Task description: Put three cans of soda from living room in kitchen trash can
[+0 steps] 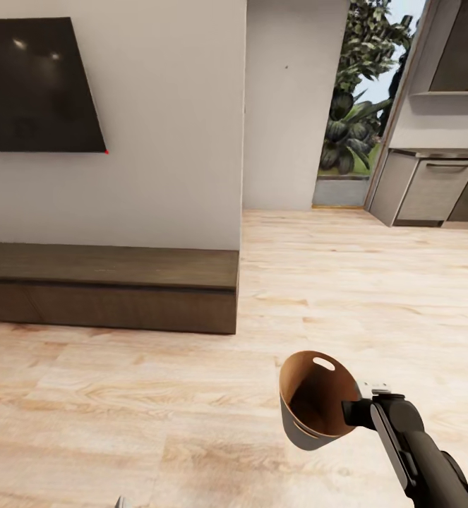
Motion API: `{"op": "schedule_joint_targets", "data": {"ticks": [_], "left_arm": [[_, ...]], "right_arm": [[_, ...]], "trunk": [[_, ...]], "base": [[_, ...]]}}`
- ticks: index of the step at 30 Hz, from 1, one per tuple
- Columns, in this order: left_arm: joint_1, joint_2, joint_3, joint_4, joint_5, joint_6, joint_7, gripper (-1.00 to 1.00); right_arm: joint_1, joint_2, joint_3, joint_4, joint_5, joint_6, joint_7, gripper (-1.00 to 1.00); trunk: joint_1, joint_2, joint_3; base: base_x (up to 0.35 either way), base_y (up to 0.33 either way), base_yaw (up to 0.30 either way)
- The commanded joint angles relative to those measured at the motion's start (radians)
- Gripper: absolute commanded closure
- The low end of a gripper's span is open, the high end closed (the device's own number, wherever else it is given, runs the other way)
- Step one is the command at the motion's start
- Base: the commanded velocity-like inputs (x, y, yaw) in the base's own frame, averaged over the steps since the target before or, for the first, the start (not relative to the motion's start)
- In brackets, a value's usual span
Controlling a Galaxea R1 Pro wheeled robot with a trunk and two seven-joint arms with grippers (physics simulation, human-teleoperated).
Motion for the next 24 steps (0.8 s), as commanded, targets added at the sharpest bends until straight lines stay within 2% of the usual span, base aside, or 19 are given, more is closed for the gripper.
{"op": "schedule_joint_targets", "data": {"ticks": [1, 7, 24], "left_arm": [[0.000, 0.000, 0.000, 0.000, 0.000, 0.000, 0.000, -1.00], [0.000, 0.000, 0.000, 0.000, 0.000, 0.000, -0.001, -1.00], [0.000, 0.000, 0.000, 0.000, 0.000, 0.000, -0.002, -1.00]], "right_arm": [[0.000, 0.000, 0.000, 0.000, -0.012, 0.000, 0.000, 1.00], [0.000, 0.000, 0.001, 0.006, -0.012, 0.000, 0.000, 1.00], [0.000, 0.000, 0.002, 0.014, -0.012, 0.000, 0.000, 1.00]], "trunk": [[0.000, 0.000, 0.000], [0.000, 0.000, 0.000], [0.000, 0.000, 0.000]], "base": [[0.000, 0.024, 0.066], [0.000, 0.200, 0.211], [0.000, 0.310, 0.284]]}}
